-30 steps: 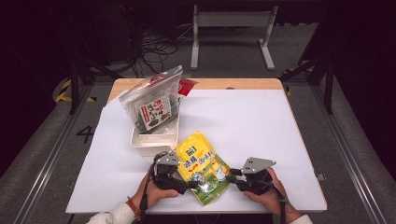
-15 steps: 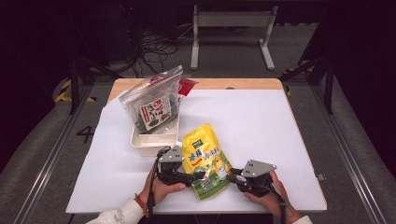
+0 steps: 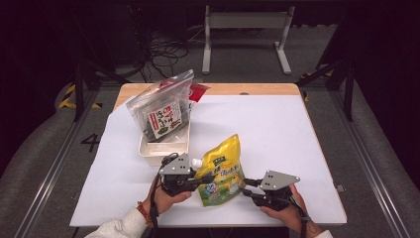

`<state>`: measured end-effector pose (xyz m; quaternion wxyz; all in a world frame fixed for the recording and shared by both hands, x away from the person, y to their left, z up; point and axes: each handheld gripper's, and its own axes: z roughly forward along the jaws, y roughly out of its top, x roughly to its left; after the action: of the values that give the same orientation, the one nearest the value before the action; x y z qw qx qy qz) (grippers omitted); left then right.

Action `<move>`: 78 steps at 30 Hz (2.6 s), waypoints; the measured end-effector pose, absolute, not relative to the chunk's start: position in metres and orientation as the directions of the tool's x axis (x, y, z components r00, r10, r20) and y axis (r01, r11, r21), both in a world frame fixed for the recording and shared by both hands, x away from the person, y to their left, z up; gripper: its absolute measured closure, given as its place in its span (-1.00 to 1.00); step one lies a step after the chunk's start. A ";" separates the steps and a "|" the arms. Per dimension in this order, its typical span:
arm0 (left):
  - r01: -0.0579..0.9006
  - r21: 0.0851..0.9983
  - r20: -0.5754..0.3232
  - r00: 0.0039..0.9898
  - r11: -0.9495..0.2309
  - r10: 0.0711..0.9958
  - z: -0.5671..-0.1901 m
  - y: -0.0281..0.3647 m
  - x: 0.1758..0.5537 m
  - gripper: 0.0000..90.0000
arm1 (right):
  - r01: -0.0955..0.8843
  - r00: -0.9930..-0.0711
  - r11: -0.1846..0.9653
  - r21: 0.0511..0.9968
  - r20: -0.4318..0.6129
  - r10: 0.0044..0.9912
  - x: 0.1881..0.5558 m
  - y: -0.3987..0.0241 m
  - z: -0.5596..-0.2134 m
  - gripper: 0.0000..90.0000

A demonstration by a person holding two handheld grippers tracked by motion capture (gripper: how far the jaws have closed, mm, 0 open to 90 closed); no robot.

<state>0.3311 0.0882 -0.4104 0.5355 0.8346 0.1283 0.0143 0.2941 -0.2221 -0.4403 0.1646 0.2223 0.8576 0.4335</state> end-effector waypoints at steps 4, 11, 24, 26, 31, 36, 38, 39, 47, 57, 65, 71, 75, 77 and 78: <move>0.191 0.898 -0.111 0.970 -0.396 0.216 -0.408 0.089 0.329 0.93 | 0.236 -0.849 0.522 0.820 -0.088 0.522 0.295 -0.224 -0.440 0.41; 0.168 0.902 -0.086 0.973 -0.398 0.215 -0.403 0.095 0.328 0.94 | 0.264 -0.819 0.492 0.830 -0.076 0.569 0.297 -0.234 -0.435 0.25; 0.132 0.929 -0.052 0.971 -0.346 0.232 -0.392 0.115 0.326 0.94 | 0.289 -0.792 0.470 0.834 -0.067 0.607 0.303 -0.241 -0.434 0.14; 0.130 0.930 -0.049 0.971 -0.343 0.234 -0.391 0.116 0.326 0.94 | 0.295 -0.789 0.464 0.835 -0.061 0.612 0.304 -0.242 -0.435 0.13; 0.127 0.931 -0.045 0.971 -0.342 0.236 -0.390 0.117 0.327 0.94 | 0.299 -0.782 0.456 0.838 -0.058 0.620 0.305 -0.244 -0.434 0.08; 0.106 0.935 -0.025 0.971 -0.339 0.236 -0.384 0.117 0.327 0.94 | 0.309 -0.769 0.441 0.843 -0.052 0.637 0.303 -0.248 -0.434 0.00; 0.091 0.938 -0.011 0.972 -0.335 0.234 -0.380 0.117 0.327 0.94 | 0.313 -0.764 0.435 0.844 -0.047 0.643 0.301 -0.250 -0.434 -0.06; 0.085 0.940 -0.006 0.973 -0.331 0.232 -0.378 0.118 0.327 0.94 | 0.317 -0.759 0.437 0.842 -0.051 0.649 0.301 -0.251 -0.434 -0.09; 0.052 0.950 0.023 0.972 -0.308 0.235 -0.363 0.130 0.326 0.94 | 0.344 -0.726 0.402 0.848 -0.032 0.687 0.299 -0.259 -0.433 -0.26; 0.038 0.964 0.048 0.948 -0.261 0.314 -0.347 0.161 0.329 0.94 | 0.342 -0.741 0.399 0.850 -0.017 0.671 0.294 -0.257 -0.435 -0.43; 0.032 0.971 0.060 0.926 -0.235 0.372 -0.340 0.179 0.336 0.94 | 0.345 -0.741 0.390 0.854 -0.007 0.671 0.296 -0.258 -0.438 -0.48; -0.001 0.972 0.096 0.916 -0.237 0.389 -0.333 0.196 0.343 0.94 | 0.364 -0.735 0.379 0.851 0.012 0.678 0.298 -0.259 -0.441 -0.49; -0.011 0.968 0.113 0.912 -0.252 0.395 -0.327 0.207 0.350 0.94 | 0.367 -0.737 0.383 0.848 0.014 0.676 0.298 -0.258 -0.443 -0.49; -0.016 0.965 0.120 0.914 -0.260 0.388 -0.325 0.212 0.353 0.94 | 0.372 -0.736 0.384 0.845 0.016 0.677 0.299 -0.256 -0.444 -0.48; -0.018 0.961 0.127 0.914 -0.275 0.384 -0.324 0.214 0.355 0.94 | 0.373 -0.737 0.385 0.844 0.017 0.676 0.299 -0.256 -0.444 -0.47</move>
<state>0.3554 0.2141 -0.3243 0.5906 0.7800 0.1174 0.1704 0.2992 -0.2560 -0.4440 0.1677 0.3218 0.8151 0.4515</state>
